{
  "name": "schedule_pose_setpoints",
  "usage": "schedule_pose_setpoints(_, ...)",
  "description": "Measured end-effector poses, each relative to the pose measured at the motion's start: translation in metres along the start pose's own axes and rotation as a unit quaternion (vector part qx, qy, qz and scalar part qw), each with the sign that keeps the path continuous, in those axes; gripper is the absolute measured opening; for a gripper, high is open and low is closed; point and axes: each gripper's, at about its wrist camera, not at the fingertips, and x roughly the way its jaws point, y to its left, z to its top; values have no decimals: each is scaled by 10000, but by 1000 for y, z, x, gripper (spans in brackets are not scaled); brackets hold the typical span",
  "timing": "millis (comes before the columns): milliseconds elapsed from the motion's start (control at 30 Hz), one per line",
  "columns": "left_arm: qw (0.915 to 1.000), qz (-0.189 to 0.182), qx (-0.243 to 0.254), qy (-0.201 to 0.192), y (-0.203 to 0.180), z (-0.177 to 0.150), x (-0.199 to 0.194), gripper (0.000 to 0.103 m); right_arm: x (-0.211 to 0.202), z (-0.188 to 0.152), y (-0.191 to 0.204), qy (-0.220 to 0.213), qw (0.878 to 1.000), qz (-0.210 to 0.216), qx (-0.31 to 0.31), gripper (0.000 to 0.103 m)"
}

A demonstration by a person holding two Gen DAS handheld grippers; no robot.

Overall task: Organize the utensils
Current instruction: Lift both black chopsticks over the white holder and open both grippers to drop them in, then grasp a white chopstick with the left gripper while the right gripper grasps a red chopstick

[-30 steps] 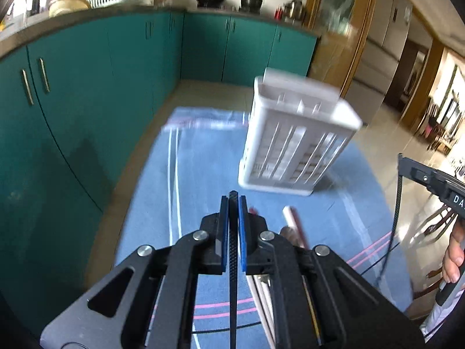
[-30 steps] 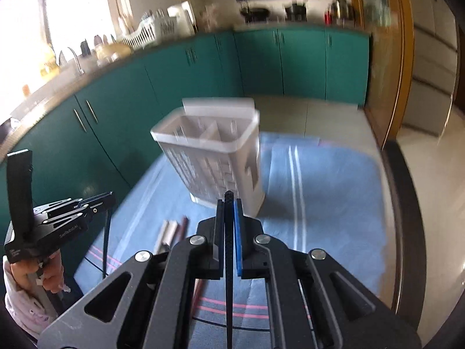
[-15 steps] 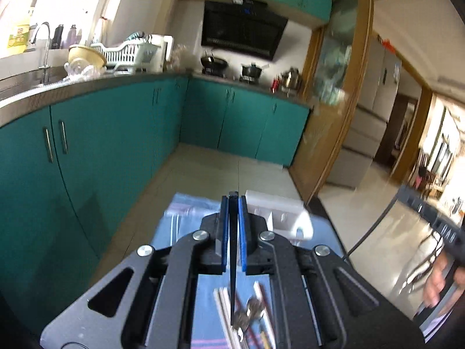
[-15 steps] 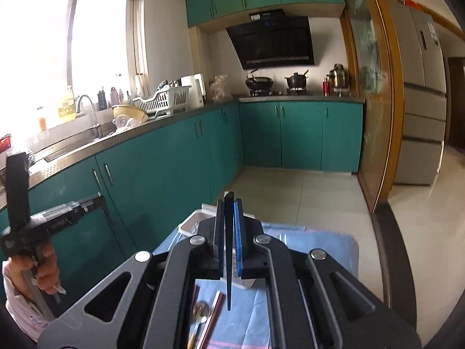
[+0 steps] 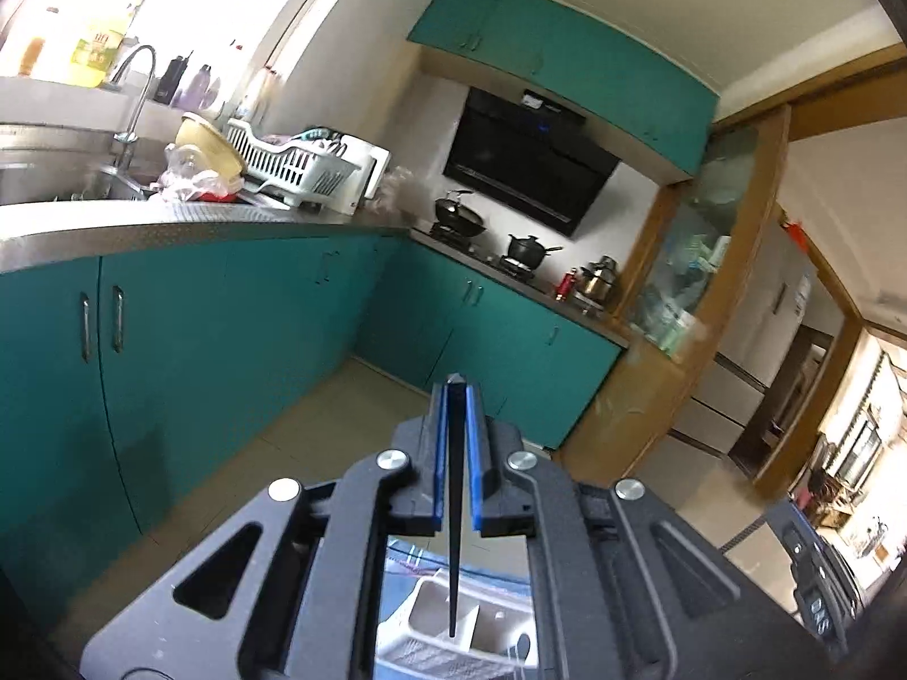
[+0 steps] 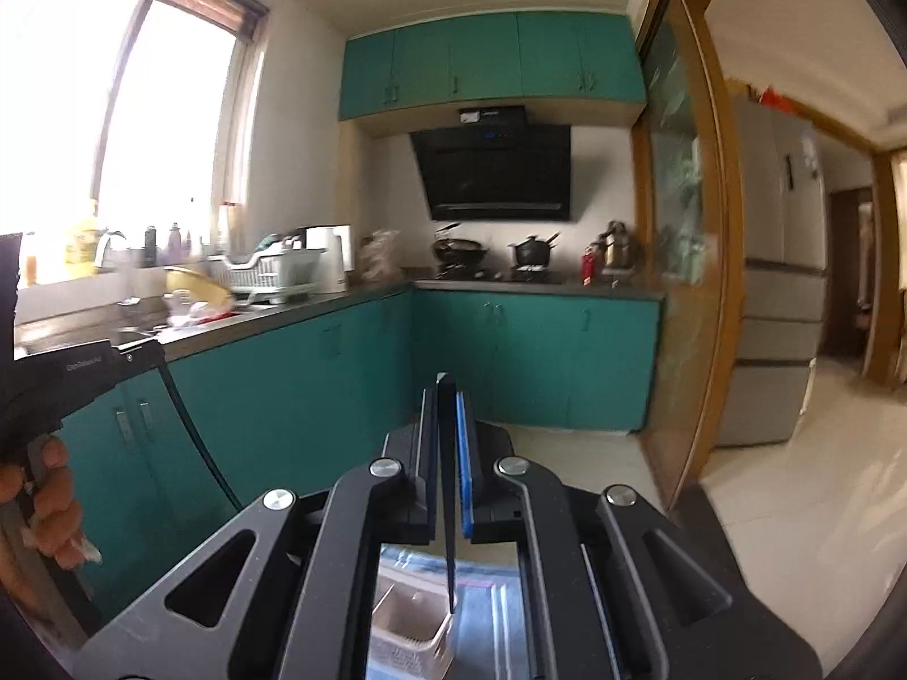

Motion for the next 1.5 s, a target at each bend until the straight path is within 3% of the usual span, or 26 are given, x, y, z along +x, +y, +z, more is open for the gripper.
schedule_pose_setpoints(133,9987,320,212,333,-7,-25,45,6,31,-13,0,191,9996,137,186,7)
schedule_pose_setpoints(367,9953,485,352,759,7,-75,75,6,62,-63,-12,566,9970,212,482,7)
schedule_pose_setpoints(533,9944,456,326,899,17,-88,72,7,60,-83,-29,816,9930,155,835,7)
schedule_pose_setpoints(667,9951,442,379,798,20,-93,55,7,42,-90,-33,786,9934,63,832,27)
schedule_pose_setpoints(800,9959,359,389,740,26,-97,33,20,12,-97,-38,691,9948,-39,748,32)
schedule_pose_setpoints(933,9930,459,664,863,40,-122,5,30,-20,-125,-46,910,9923,35,842,37)
schedule_pose_setpoints(1067,9770,672,1079,1713,66,-182,-2,32,-18,-183,-42,1853,9786,287,845,38)
schedule_pose_setpoints(1133,9637,746,1268,2229,78,-218,4,32,0,-228,-24,2633,9609,532,671,38)
schedule_pose_setpoints(1233,9439,877,1399,2859,92,-263,16,32,19,-275,6,3419,9350,817,473,38)
schedule_pose_setpoints(1333,9279,954,1470,3292,102,-293,24,32,32,-299,30,3788,9186,1056,397,38)
schedule_pose_setpoints(1467,9226,937,1461,3446,108,-306,25,32,41,-316,49,4095,9056,1050,345,38)
schedule_pose_setpoints(1500,9221,926,1438,3471,109,-308,25,32,41,-315,51,4051,9082,1011,286,38)
